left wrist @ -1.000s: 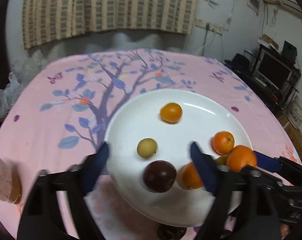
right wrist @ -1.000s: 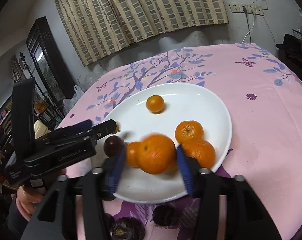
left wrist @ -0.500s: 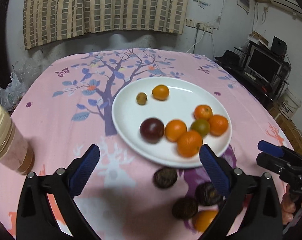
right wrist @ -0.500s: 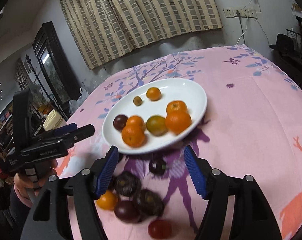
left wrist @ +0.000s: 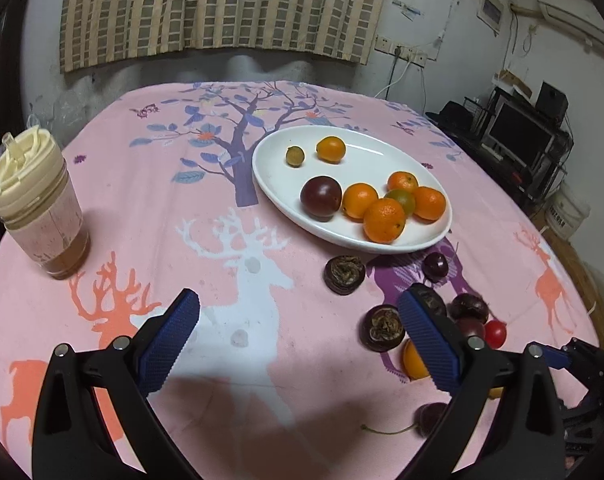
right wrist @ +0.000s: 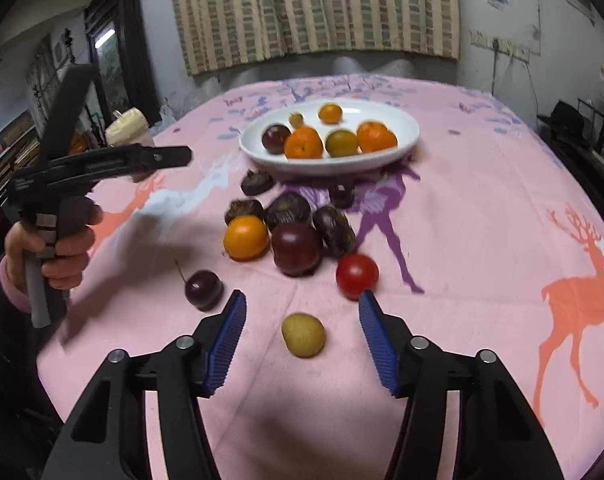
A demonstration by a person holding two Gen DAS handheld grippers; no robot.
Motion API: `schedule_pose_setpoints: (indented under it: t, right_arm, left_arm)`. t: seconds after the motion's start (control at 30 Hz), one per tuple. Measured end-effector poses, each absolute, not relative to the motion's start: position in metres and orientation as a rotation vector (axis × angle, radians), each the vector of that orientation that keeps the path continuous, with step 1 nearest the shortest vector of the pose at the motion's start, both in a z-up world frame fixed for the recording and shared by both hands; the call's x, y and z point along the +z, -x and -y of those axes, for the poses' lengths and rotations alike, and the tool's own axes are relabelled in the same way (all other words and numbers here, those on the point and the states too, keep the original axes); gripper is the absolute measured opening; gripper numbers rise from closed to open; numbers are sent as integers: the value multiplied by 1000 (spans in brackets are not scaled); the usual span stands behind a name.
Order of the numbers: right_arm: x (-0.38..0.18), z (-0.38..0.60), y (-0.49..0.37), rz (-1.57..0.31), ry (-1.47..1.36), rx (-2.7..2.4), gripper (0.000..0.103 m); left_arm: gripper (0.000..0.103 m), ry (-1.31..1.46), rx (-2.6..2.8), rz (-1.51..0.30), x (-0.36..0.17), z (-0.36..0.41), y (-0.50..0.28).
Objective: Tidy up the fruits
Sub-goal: 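Grasp a dark purple plum with the left gripper while the right gripper grasps a small yellow-green fruit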
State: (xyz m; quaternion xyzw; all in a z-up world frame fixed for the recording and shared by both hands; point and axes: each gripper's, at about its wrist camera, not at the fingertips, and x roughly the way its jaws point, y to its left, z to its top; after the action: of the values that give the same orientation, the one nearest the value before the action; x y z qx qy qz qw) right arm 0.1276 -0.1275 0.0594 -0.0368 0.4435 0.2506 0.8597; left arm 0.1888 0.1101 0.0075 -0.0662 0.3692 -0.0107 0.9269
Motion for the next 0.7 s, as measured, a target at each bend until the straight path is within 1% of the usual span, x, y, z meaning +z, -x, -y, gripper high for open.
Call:
schedule_pose_setpoints:
  t: [0.03, 0.2, 0.23, 0.27, 0.3, 0.37, 0.43, 0.53, 0.63, 0.7]
  right_arm:
    - [57, 127, -127, -945, 76, 526, 49]
    - [44, 120, -128, -989, 116, 497, 48]
    - [42, 118, -127, -994, 126, 492, 42]
    - [41, 117, -127, -1000, 135, 488, 33]
    - [40, 115, -126, -996, 151, 478, 33]
    - [40, 111, -123, -983, 173, 486, 26]
    - [41, 109, -121, -970, 190, 476, 26]
    - [44, 121, -124, -961, 97, 502, 26]
    - [47, 133, -127, -945, 21, 484, 26]
    - [48, 135, -127, -938, 3, 487, 26]
  left_arm:
    - [98, 115, -15, -750, 8, -107, -186]
    - [98, 77, -23, -735, 11, -103, -180]
    - [98, 78, -26, -736, 11, -103, -178]
    - [98, 77, -29, -737, 11, -103, -178]
    - [98, 76, -29, -737, 11, -103, -178]
    - [98, 73, -24, -736, 11, -103, -177]
    - [98, 70, -20, -743, 10, -104, -176]
    - [98, 82, -45, -757, 6, -106, -173]
    - [98, 72, -189, -767, 4, -95, -163]
    - [98, 17, -296, -770, 0, -79, -152]
